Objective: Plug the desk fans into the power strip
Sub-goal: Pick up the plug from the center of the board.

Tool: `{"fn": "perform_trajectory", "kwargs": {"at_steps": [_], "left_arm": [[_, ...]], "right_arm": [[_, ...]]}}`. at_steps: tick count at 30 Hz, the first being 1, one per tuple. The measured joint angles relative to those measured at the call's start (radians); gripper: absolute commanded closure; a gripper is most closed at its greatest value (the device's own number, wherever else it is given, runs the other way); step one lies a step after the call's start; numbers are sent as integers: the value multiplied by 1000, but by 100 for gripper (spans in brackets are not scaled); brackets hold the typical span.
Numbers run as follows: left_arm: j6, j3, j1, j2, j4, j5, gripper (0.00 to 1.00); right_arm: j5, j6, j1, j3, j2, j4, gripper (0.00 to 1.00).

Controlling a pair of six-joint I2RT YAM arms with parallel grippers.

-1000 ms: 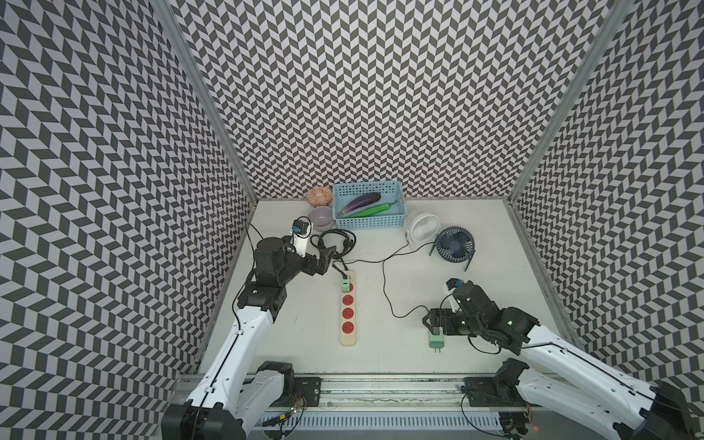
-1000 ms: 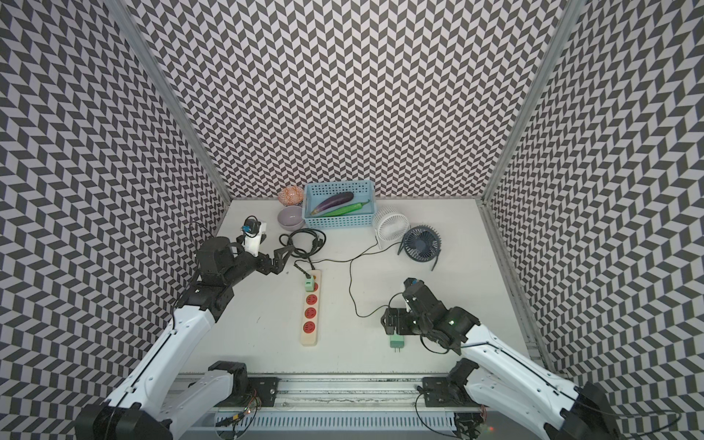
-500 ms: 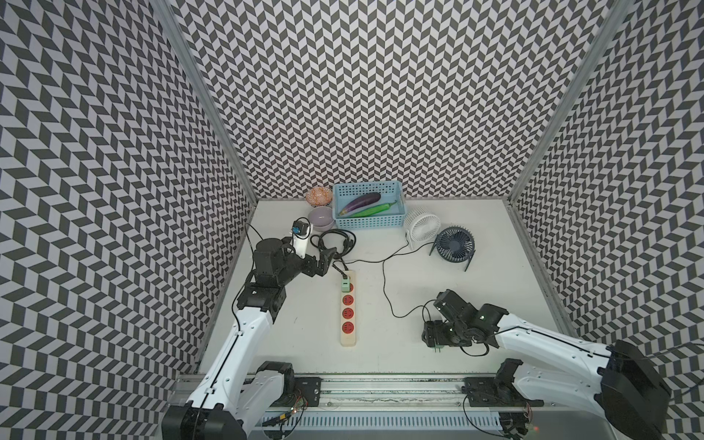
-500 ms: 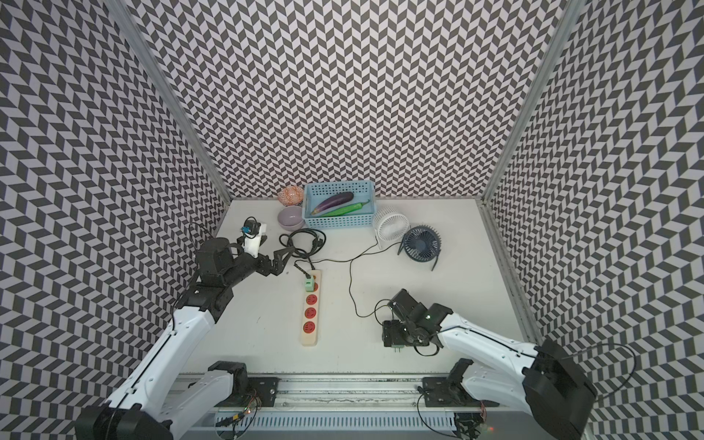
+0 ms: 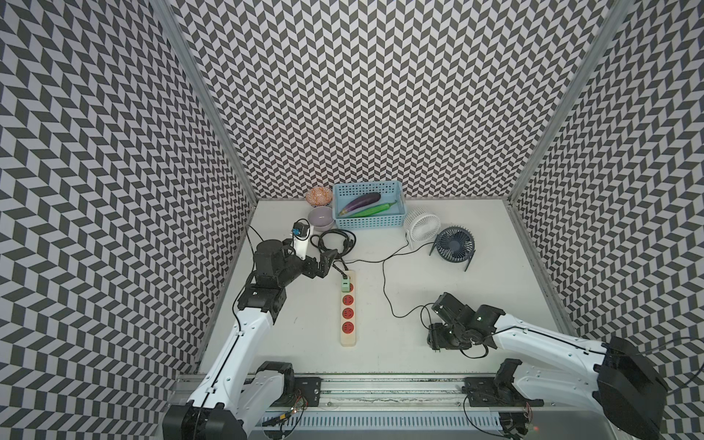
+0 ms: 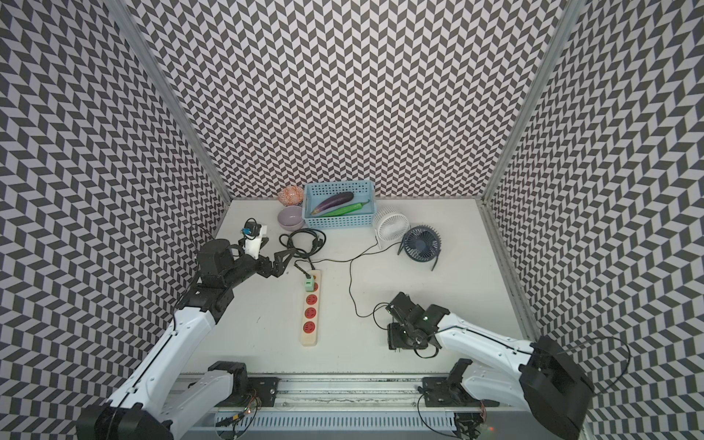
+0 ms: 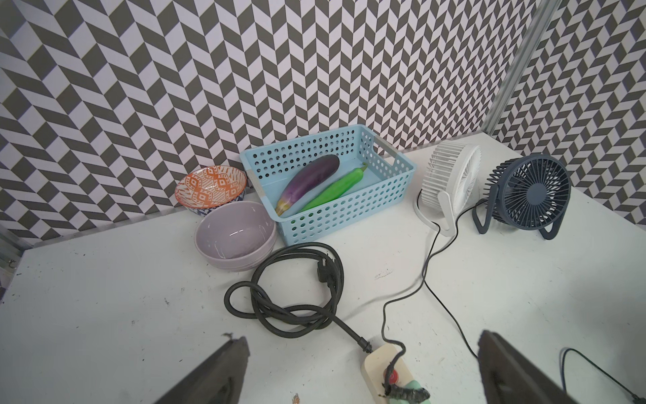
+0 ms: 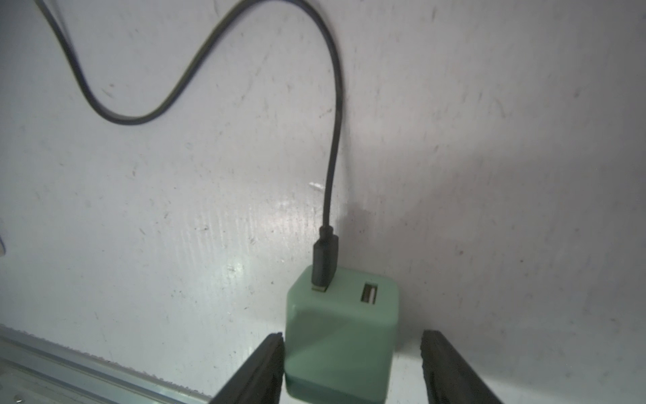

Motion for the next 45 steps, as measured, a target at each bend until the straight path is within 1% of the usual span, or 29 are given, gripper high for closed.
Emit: {"fn": "perform_trajectory", "kwargs": {"at_steps": [3,15,18,22,24,29,32,42,45], "left_arm": [[-5,-1,3,0,0,8,0],[-19,-11,11,-3,10,21,0],[-19,-11,13,-3,8,27,0],[-23,-12,13,-4,11,27,0],[-25,-13,13,-4,11,31,0],[-26,-13,13,-4,11,30,0],[-26,-13,13,-4,10,34,0],[-6,-13,5,-3,6,26,0],[-4,-13,5,-3,6,28,0]], "right_arm": [[1,3,2,0,0,-4,41],[10,29,37,-13,-6,-20,41],[10,35,47,-13,-6,-24,45],[24,37,68,-13,-2,-29,47],[28,36,70,-13,0,-29,52],[41,35,84,-7,8,-32,57],[47,34,87,-2,14,-36,63],[76,-23,88,51,48,-51,69],[94,-56,89,82,48,-50,75]]}}
